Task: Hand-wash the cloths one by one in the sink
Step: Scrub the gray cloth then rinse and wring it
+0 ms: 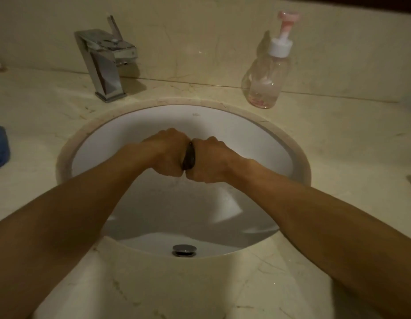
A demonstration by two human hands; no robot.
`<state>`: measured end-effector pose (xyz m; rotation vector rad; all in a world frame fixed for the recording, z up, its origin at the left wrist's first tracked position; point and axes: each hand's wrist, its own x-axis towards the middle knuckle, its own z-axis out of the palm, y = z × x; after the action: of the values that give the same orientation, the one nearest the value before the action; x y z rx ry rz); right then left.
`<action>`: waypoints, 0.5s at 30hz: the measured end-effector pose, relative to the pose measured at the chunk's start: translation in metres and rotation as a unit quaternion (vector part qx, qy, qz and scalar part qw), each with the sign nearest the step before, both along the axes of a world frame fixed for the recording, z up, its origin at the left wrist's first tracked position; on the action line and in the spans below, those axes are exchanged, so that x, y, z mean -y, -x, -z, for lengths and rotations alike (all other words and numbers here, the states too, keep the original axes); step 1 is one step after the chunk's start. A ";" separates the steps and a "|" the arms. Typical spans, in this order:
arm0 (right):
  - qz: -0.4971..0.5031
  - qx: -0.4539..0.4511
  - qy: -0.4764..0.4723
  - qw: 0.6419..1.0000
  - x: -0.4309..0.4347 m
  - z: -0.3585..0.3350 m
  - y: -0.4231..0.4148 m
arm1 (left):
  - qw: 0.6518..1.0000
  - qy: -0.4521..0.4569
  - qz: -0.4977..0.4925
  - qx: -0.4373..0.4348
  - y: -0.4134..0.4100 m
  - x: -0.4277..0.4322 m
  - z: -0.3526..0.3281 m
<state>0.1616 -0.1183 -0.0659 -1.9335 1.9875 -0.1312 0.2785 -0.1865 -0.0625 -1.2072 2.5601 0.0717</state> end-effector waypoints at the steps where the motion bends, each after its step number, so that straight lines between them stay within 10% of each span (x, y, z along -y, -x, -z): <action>1: -0.013 0.005 0.009 1.000 -0.001 0.001 0.000 | 1.000 -0.016 -0.002 0.001 -0.002 0.002 0.000; 11: 0.016 0.016 0.106 0.994 0.002 -0.003 0.025 | 0.981 -0.014 -0.024 -0.190 -0.003 0.013 0.002; 15: 0.166 0.258 0.037 0.951 0.002 -0.012 0.041 | 0.964 0.068 0.020 -0.258 -0.013 0.016 0.003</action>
<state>0.1204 -0.1204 -0.0535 -1.3899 1.9293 -0.7286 0.2918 -0.2023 -0.0650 -1.3257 3.0797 0.2338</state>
